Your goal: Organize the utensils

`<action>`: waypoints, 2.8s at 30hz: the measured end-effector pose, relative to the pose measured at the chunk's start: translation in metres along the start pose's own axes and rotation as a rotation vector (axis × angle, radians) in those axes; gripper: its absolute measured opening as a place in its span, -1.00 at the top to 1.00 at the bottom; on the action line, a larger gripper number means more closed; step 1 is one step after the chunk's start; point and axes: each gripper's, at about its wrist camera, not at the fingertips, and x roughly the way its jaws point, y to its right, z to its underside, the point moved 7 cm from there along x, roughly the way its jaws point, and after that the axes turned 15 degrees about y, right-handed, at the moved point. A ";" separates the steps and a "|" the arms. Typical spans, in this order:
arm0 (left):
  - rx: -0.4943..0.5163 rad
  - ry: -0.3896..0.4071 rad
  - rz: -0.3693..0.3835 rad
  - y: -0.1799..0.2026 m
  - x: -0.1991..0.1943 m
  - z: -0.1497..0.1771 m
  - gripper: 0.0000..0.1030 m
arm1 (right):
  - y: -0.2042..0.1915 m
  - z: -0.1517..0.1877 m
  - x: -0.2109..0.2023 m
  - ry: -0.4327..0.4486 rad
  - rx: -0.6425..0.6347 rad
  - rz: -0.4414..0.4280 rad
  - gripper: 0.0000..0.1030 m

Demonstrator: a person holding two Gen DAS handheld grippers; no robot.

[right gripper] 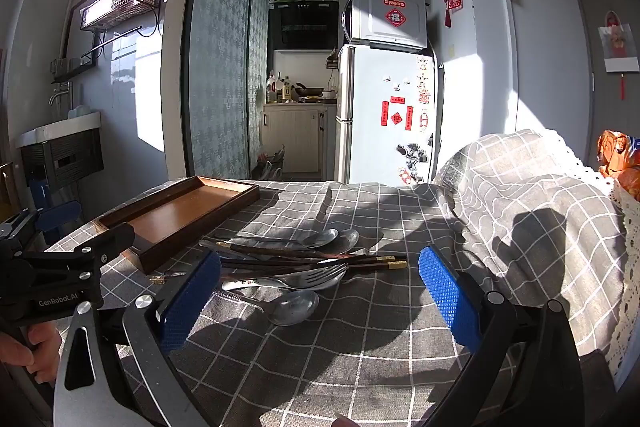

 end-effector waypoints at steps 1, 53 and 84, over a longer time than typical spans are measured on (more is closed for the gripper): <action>0.000 0.000 0.000 0.000 0.000 0.000 -0.95 | 0.000 0.000 0.000 0.000 0.000 0.000 -0.94; -0.001 0.000 0.000 0.000 0.000 0.000 -0.95 | 0.000 0.000 0.000 0.000 0.000 0.000 -0.94; -0.014 -0.008 0.017 -0.002 0.000 -0.001 -0.95 | 0.006 0.003 0.005 -0.049 0.022 0.020 -0.94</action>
